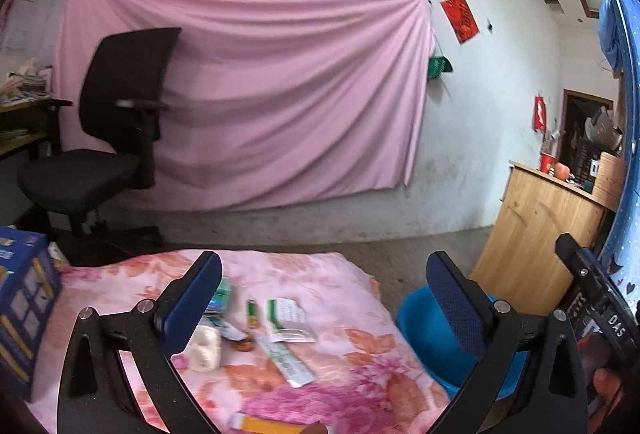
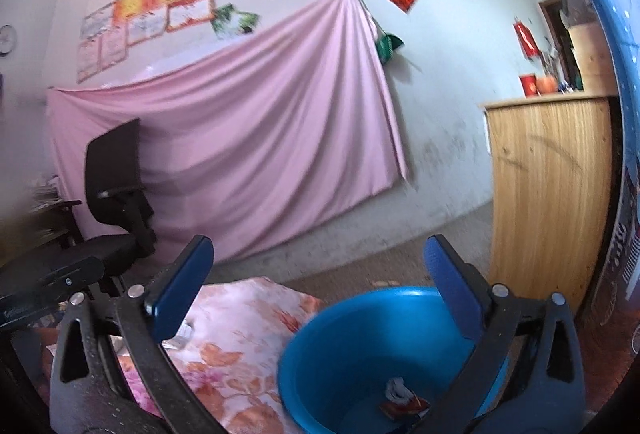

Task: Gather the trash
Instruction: 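Move both tools back over the bed toward the remaining trash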

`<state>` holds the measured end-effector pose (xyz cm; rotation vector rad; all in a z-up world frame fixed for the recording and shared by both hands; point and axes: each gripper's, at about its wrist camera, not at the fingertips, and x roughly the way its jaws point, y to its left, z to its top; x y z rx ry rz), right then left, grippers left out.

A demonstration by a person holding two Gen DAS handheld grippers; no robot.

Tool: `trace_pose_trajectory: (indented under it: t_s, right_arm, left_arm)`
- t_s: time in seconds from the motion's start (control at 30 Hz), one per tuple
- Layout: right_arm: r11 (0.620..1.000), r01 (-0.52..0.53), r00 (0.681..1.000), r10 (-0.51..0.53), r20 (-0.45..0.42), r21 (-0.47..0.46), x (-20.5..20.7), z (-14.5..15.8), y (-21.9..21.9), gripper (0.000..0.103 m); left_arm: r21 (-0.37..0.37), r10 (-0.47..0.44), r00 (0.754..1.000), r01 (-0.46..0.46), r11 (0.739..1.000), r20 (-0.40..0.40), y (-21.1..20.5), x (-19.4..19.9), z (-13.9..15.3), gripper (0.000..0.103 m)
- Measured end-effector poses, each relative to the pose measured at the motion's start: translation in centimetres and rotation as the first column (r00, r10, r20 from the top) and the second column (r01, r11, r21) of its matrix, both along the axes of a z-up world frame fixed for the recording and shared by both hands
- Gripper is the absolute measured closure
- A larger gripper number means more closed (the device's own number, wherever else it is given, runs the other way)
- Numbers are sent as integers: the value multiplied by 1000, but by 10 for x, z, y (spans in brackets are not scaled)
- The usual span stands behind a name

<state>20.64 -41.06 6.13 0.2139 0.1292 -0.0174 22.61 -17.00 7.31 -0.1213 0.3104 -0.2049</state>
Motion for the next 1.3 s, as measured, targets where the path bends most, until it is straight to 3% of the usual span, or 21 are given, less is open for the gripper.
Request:
trace_pose_trajectory:
  t_s: [0.2, 0.5, 0.87, 1.03, 1.2, 1.3]
  right_arm:
    - [998, -46, 995, 50, 84, -44, -12, 10, 26, 0]
    - [990, -112, 981, 124, 147, -86, -17, 19, 66, 0]
    - [963, -219, 969, 233, 76, -159, 2, 11, 118, 0]
    - [953, -264, 964, 266, -9, -147, 21, 5, 128, 0]
    - [943, -309, 947, 293, -129, -125, 45, -5, 134, 0]
    - [935, -334, 926, 302, -227, -122, 62, -15, 140, 0]
  left_arm:
    - [22, 68, 996, -69, 997, 55, 35, -25, 3, 3]
    - [35, 153, 987, -155, 987, 43, 86, -43, -9, 3]
    - [85, 202, 979, -202, 976, 14, 112, -41, -26, 3]
    - [112, 151, 983, -139, 984, -108, 111, -20, -40, 3]
    - [126, 115, 961, -86, 988, -251, 107, 5, -58, 5]
    - [116, 54, 943, -17, 993, -327, 101, 19, -69, 17]
